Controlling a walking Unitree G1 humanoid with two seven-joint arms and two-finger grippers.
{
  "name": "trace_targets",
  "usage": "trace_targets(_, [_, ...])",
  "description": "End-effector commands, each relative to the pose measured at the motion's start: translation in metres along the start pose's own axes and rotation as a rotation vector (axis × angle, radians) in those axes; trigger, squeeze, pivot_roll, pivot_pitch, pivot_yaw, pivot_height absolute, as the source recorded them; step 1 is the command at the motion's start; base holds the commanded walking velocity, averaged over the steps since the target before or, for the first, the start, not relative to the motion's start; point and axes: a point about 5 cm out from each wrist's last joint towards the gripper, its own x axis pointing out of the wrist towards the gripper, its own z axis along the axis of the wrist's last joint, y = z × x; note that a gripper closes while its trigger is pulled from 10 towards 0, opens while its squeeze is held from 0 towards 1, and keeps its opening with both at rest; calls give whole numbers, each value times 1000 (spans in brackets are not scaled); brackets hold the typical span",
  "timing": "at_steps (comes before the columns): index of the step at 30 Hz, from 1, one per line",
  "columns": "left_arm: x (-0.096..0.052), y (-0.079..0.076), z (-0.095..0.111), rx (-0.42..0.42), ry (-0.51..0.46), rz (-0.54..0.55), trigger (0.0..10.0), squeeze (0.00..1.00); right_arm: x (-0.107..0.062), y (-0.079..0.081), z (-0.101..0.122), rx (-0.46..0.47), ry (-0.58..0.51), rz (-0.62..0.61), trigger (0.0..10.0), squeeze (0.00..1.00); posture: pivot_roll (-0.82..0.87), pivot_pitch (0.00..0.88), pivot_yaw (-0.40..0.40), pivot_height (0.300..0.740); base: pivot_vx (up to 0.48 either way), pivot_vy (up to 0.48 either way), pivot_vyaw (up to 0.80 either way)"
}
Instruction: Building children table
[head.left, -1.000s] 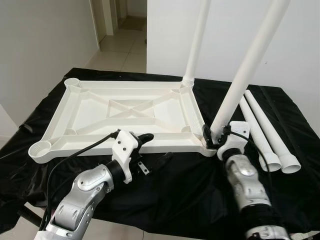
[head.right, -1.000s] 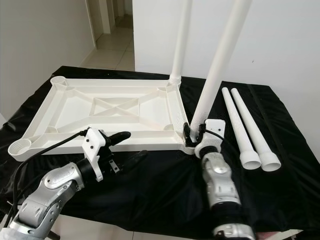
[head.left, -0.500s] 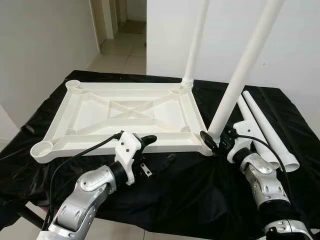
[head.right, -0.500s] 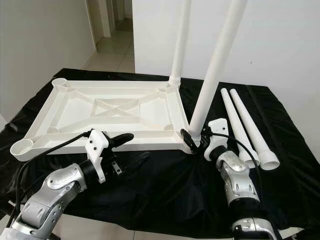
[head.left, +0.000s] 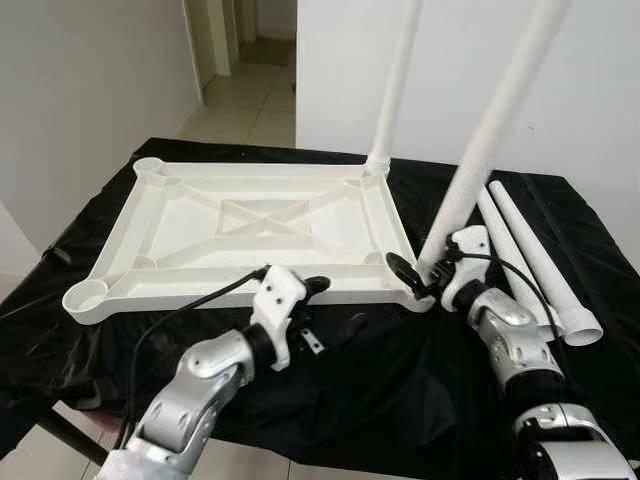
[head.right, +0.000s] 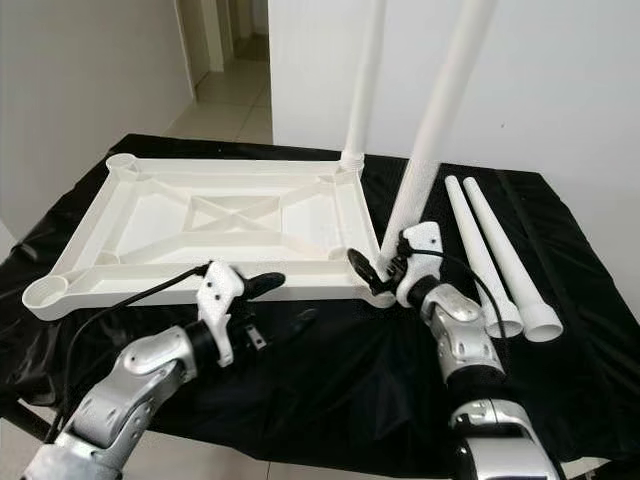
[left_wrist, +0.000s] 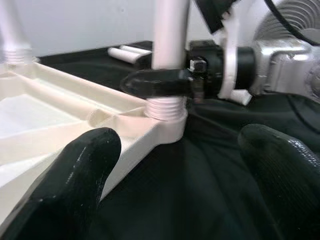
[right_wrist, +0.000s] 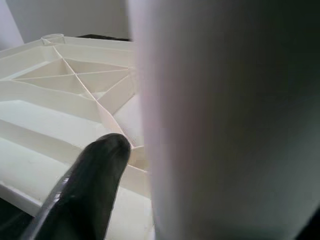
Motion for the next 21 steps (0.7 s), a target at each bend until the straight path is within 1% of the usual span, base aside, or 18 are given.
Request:
trace_targets(1, [2, 0, -6, -2, 33, 14, 10000, 0, 2, 5, -7, 14, 19, 22, 4353, 0, 58, 20, 3, 740, 0, 0, 0])
trace_targets(2, [2, 0, -6, -2, 33, 14, 10000, 0, 2, 5, -7, 14, 19, 22, 4353, 0, 58, 20, 3, 740, 0, 0, 0])
trace_targets(3, [3, 0, -8, -7, 39, 15, 10000, 0, 2, 7, -9, 24, 21, 28, 2157, 0, 58, 21, 3, 740, 0, 0, 0])
trace_targets(4, [3, 0, -8, -7, 39, 15, 10000, 0, 2, 7, -9, 24, 21, 28, 2157, 0, 58, 21, 3, 740, 0, 0, 0])
trace_targets(5, [6, 0, -10, -13, 44, 25, 10000, 0, 2, 8, -12, 42, 29, 31, 1451, 0, 56, 21, 2, 740, 0, 0, 0])
trace_targets(6, [6, 0, -10, -13, 44, 25, 10000, 0, 2, 8, -12, 42, 29, 31, 1451, 0, 56, 21, 2, 740, 0, 0, 0])
trace_targets(7, [10, 1, -11, -17, 42, 44, 10000, 0, -1, 11, -17, 49, 39, 37, 0, 0, 55, 22, 1, 740, 0, 0, 0])
trace_targets(10, [12, 1, -10, -21, 31, 49, 10000, 0, -4, 12, -20, 59, 42, 36, 0, 0, 50, 25, -2, 740, 0, 0, 0])
trace_targets(11, [12, 0, -10, -20, 30, 48, 10000, 0, -5, 12, -21, 59, 46, 25, 0, 0, 47, 27, -4, 740, 0, 0, 0])
trace_targets(12, [13, 2, -10, -22, 26, 49, 10000, 0, -6, 10, -23, 64, 53, -23, 0, 0, 43, 31, -10, 740, 0, 0, 0])
trace_targets(15, [13, 3, -10, -23, 22, 51, 10000, 0, -7, 10, -25, 68, 57, -51, 0, 0, 43, 31, -10, 740, 0, 0, 0])
trace_targets(17, [14, 6, -9, -26, 11, 70, 10000, 0, -10, 9, -29, 72, 62, -150, 0, 0, 31, 41, -17, 740, 0, 0, 0])
trace_targets(18, [14, 6, -9, -26, 11, 70, 10000, 0, -10, 9, -29, 72, 62, -150, 0, 0, 31, 41, -17, 740, 0, 0, 0])
trace_targets(20, [16, 7, -11, -28, 9, 82, 10000, 0, -12, 14, -32, 92, 56, -231, 0, 0, 25, 44, -16, 740, 0, 0, 0])
trace_targets(21, [16, 7, -11, -28, 9, 82, 10000, 0, -12, 14, -32, 92, 56, -231, 0, 0, 25, 44, -16, 740, 0, 0, 0])
